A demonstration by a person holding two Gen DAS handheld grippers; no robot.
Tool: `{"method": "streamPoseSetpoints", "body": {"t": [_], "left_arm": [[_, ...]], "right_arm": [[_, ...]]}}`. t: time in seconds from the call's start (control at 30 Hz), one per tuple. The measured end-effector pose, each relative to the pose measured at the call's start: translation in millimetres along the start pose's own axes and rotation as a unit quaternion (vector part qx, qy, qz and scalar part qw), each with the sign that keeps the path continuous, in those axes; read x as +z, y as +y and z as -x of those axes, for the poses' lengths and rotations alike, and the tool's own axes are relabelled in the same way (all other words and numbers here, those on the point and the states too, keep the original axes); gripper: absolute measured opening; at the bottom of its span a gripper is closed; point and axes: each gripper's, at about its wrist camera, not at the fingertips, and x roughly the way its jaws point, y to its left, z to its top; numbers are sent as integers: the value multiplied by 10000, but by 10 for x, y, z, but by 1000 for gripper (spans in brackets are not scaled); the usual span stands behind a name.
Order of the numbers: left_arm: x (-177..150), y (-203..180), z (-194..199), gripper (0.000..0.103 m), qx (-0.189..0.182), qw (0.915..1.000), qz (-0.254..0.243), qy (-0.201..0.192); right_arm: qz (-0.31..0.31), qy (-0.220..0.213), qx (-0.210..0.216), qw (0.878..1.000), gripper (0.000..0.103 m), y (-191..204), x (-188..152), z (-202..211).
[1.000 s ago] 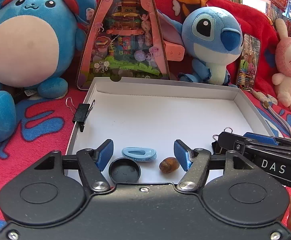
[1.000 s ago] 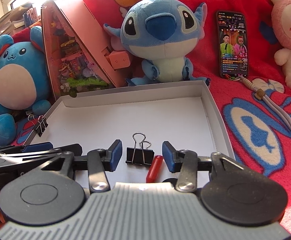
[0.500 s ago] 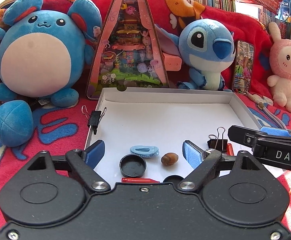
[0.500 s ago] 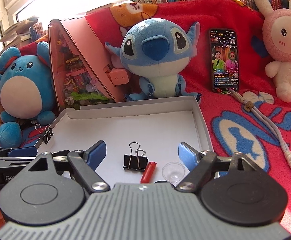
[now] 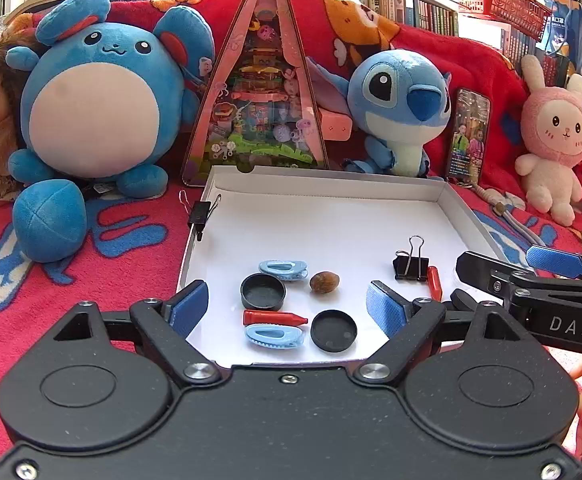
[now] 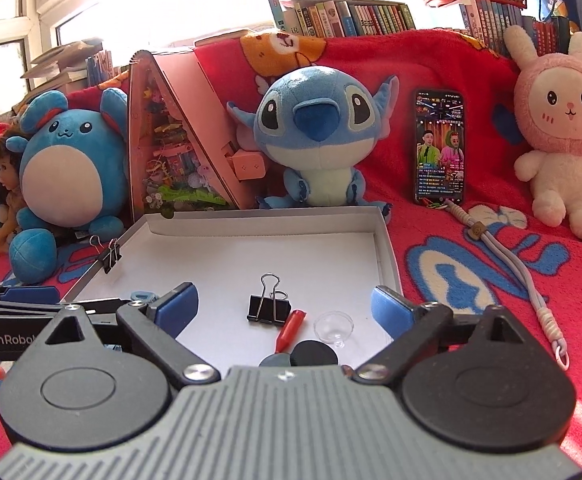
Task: Organize rigid objects
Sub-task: 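Lift both open tools up out of the box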
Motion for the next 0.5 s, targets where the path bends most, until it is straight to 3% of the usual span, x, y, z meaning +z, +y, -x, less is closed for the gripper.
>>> {"method": "streamPoseSetpoints", "body": {"t": [0.5], "left_arm": [[-300,-29,302,86,-56,10000,-49,-2]], "right_arm": [[123,-91,67,9999,102,52,-179,345]]}}
